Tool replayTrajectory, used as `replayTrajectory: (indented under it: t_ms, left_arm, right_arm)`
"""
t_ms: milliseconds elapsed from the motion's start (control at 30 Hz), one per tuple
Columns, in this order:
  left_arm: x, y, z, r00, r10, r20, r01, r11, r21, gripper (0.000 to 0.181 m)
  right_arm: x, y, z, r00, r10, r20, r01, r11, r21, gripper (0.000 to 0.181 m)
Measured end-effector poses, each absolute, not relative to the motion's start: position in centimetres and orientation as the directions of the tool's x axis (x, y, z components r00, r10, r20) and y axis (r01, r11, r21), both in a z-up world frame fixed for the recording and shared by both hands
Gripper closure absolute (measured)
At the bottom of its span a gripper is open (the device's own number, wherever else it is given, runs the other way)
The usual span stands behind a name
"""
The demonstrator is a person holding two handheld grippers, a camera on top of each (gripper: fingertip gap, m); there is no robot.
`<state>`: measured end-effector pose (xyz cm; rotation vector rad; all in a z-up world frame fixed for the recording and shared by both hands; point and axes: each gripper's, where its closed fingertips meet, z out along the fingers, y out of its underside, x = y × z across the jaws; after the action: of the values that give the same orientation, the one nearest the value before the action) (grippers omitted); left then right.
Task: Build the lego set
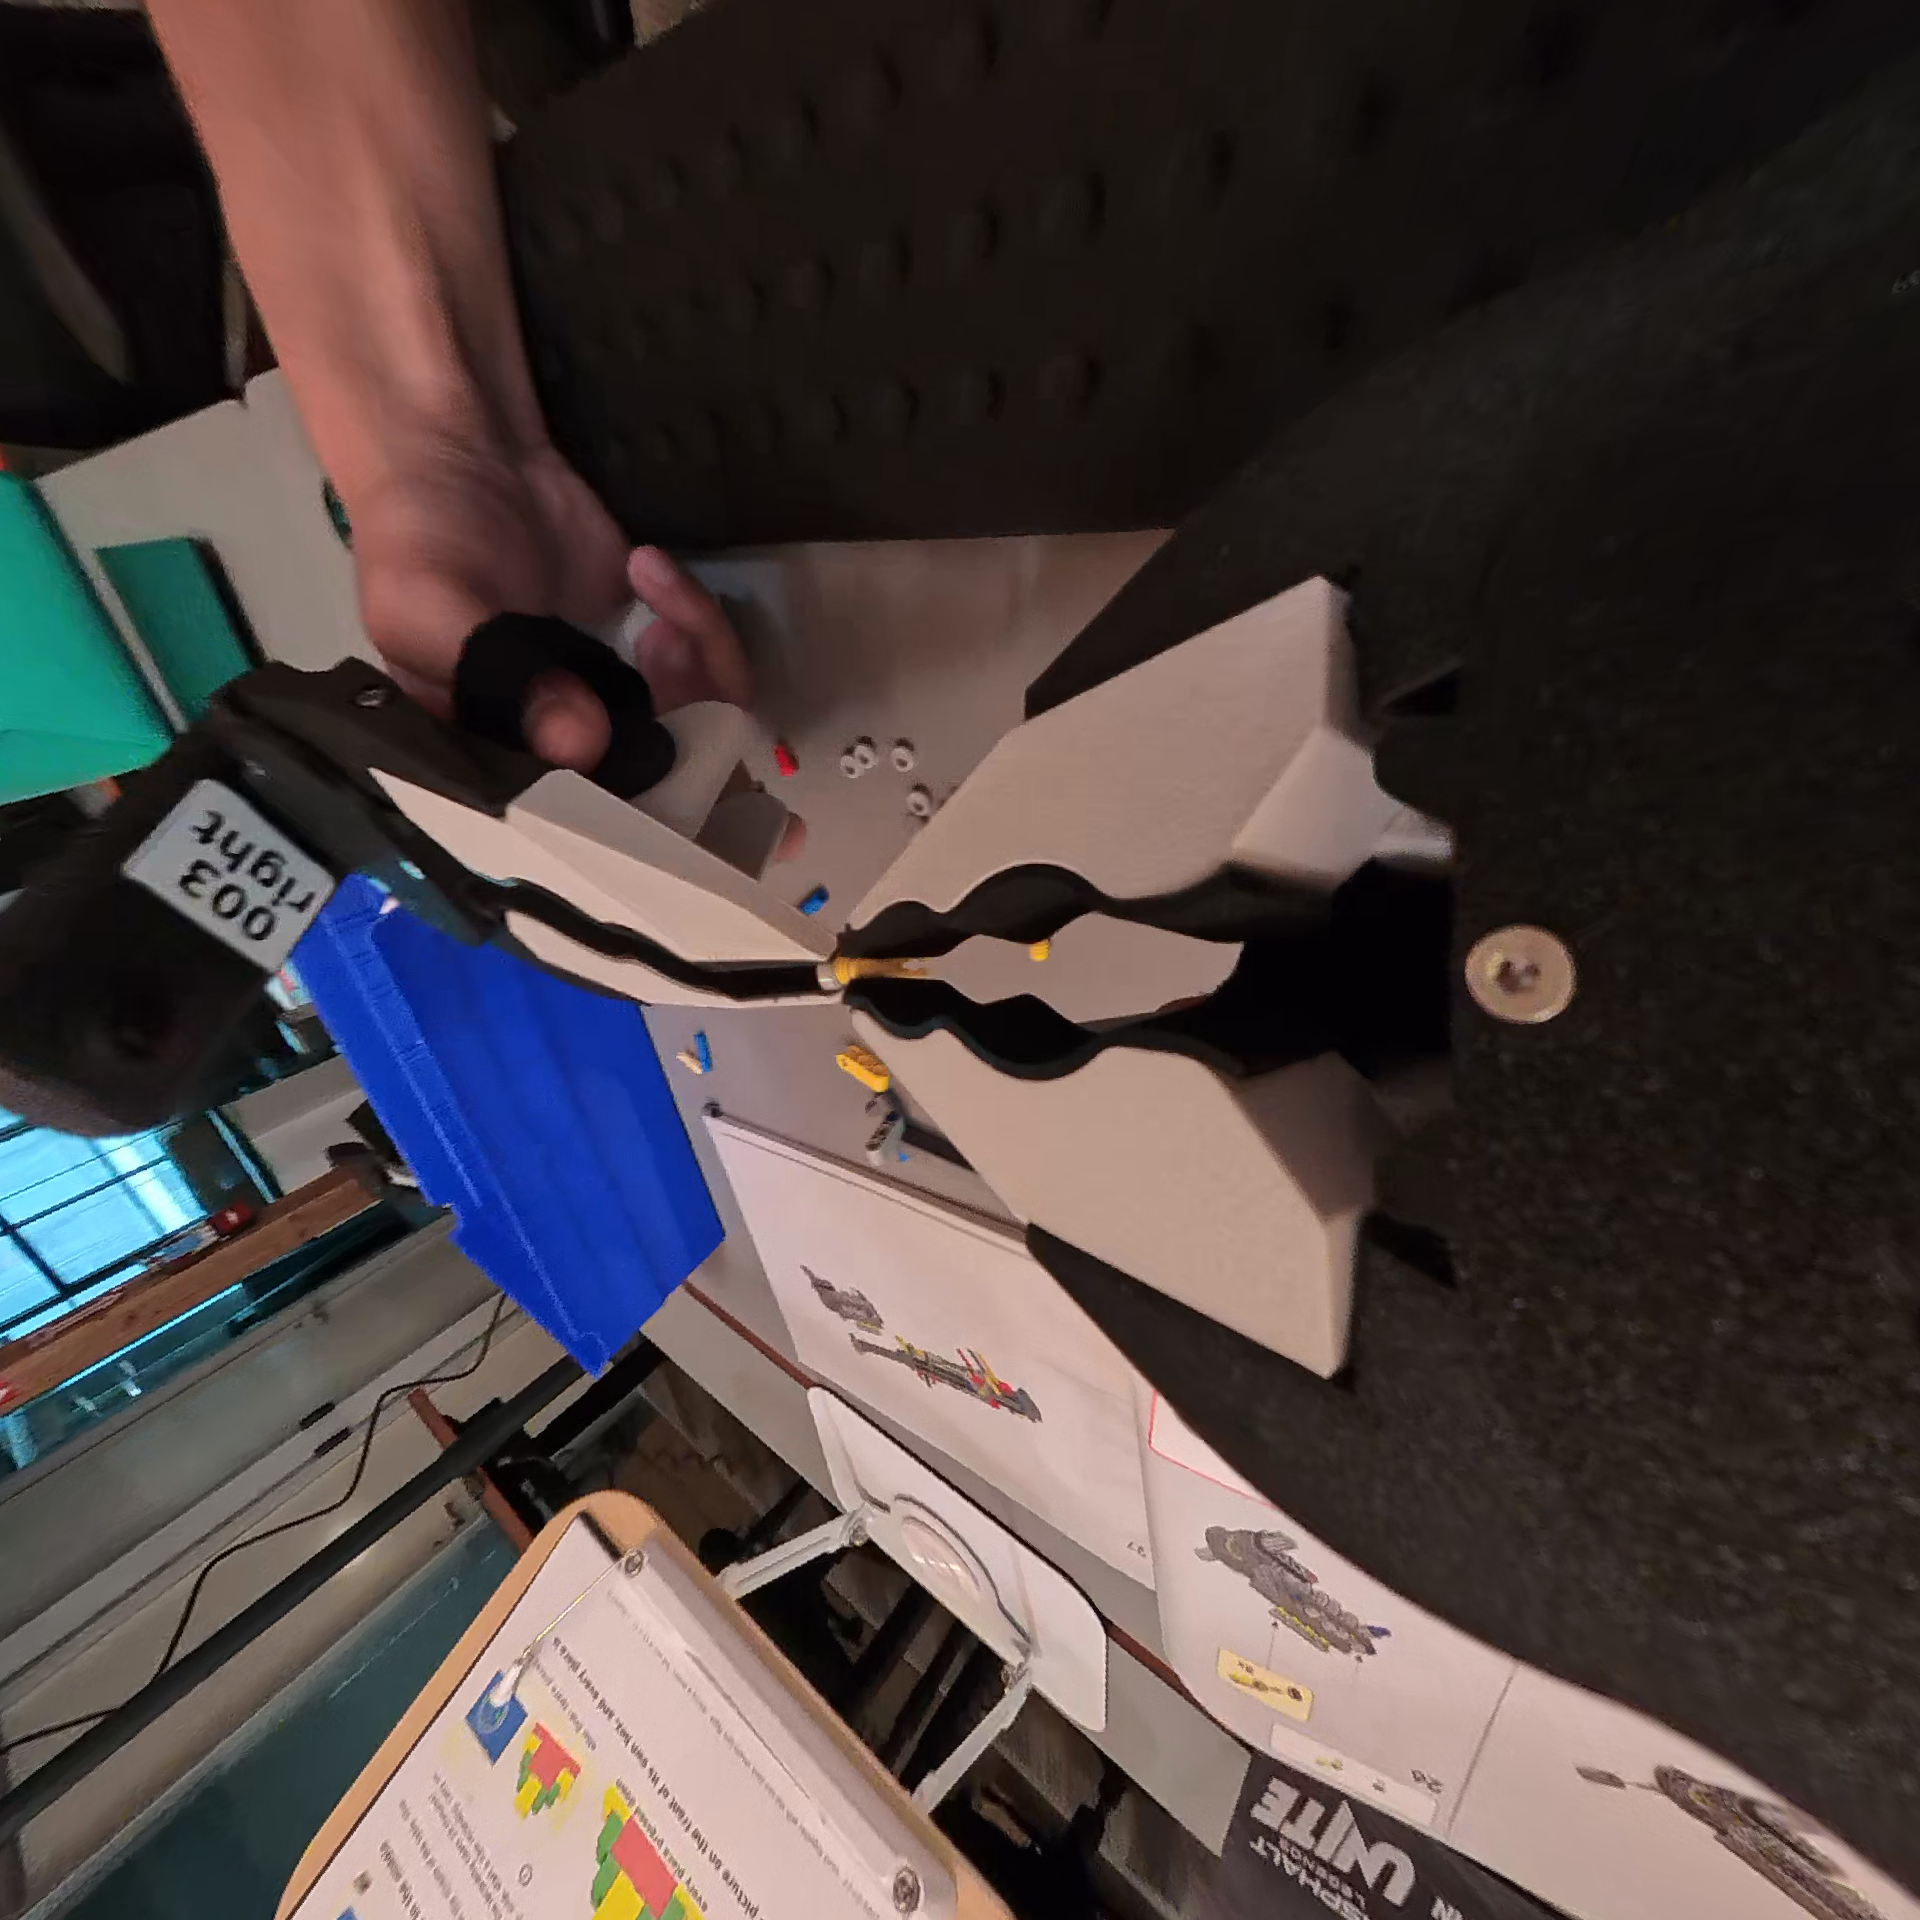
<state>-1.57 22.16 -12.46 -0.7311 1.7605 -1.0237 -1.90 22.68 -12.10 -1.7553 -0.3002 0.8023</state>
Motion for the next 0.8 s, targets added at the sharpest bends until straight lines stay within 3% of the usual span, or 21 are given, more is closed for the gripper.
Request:
replayTrajectory:
  t_ms: [200,300,367,533,700,800]
  left_arm:
    - [-1.9,21.5,-10.8,-0.348,-0.808,-0.475,0.060,0.487,-0.871,0.178]
    - [-2.0,20.7,-10.1,-0.334,-0.788,-0.518,0.106,0.514,-0.851,0.181]
    - [-2.3,20.7,-9.8,-0.323,-0.779,-0.538,0.137,0.524,-0.841,0.181]
    - [-3.3,26.3,-9.3,-0.202,-0.859,-0.470,0.020,0.476,-0.879,0.181]
    - [-6.2,31.1,-9.0,-0.068,-0.940,-0.335,-0.099,0.340,-0.935,0.179]
    - [-9.6,35.5,-8.9,0.123,-0.951,-0.284,-0.129,0.268,-0.955,0.175]
  right_arm:
    - [-2.4,22.0,-10.7,0.566,0.627,-0.536,-0.363,-0.394,-0.844,0.175]
    - [-5.2,21.6,-12.2,0.500,0.675,-0.543,-0.255,-0.484,-0.837,0.175]
    - [-5.0,22.2,-11.9,0.510,0.672,-0.537,-0.282,-0.459,-0.843,0.175]
    - [-1.7,22.4,-10.6,0.649,0.612,-0.452,-0.306,-0.334,-0.891,0.175]
    - [-0.3,21.6,-8.0,0.645,0.627,-0.438,-0.384,-0.230,-0.894,0.175]
    - [0.1,21.3,-8.0,0.683,0.601,-0.416,-0.382,-0.192,-0.904,0.175]
